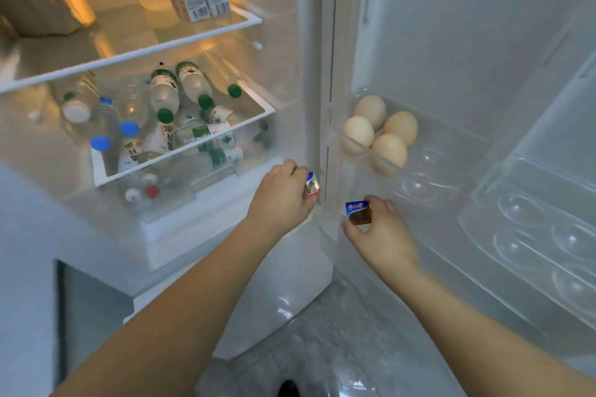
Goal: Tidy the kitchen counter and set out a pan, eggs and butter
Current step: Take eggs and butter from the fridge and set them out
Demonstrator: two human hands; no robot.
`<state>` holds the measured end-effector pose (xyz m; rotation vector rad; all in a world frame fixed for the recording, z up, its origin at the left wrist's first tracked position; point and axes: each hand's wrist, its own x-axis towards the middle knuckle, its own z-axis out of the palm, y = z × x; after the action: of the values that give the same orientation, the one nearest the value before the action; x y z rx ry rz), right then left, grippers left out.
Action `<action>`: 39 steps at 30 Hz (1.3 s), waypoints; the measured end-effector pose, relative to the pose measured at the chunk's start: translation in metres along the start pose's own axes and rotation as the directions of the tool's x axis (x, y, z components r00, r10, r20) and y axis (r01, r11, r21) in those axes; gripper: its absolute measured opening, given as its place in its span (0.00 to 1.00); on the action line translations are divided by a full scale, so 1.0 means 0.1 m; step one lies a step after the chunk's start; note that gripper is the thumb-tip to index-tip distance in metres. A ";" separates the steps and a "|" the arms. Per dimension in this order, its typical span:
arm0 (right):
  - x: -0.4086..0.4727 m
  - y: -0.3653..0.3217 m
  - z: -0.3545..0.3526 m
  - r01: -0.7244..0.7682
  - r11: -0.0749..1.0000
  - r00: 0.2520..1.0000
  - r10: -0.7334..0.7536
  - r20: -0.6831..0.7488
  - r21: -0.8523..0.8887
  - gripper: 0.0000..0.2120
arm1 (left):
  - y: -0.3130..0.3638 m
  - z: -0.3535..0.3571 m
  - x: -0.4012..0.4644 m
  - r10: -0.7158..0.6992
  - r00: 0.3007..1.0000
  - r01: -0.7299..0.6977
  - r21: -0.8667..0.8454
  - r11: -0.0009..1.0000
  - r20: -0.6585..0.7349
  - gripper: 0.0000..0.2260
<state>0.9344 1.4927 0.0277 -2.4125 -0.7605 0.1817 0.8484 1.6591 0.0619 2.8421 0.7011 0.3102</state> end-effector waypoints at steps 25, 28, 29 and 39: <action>-2.49 -1.25 1.14 0.827 0.484 0.238 -0.763 0.601 0.288 0.21 | 0.12 -0.04 -4.58 -0.905 0.341 0.927 -0.072 0.369 -0.254 0.16; -3.09 -1.19 1.11 0.853 0.370 0.072 -0.780 0.621 0.367 0.22 | 0.55 0.01 -5.20 -0.938 0.193 0.973 -0.064 0.220 -0.289 0.14; -3.35 -1.14 1.08 0.861 0.314 -0.003 -0.783 0.622 0.400 0.22 | 0.76 0.02 -5.45 -0.946 0.122 0.985 -0.077 0.151 -0.300 0.15; -5.14 -0.48 0.49 0.793 -0.014 -0.440 -0.704 0.557 0.608 0.26 | 2.70 0.25 -6.98 -0.885 -0.343 0.938 -0.165 -0.305 -0.314 0.17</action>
<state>0.4720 1.2605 -0.0086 -0.7950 -2.8922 0.7146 0.3680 1.0886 -0.0055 1.0706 2.8820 0.3553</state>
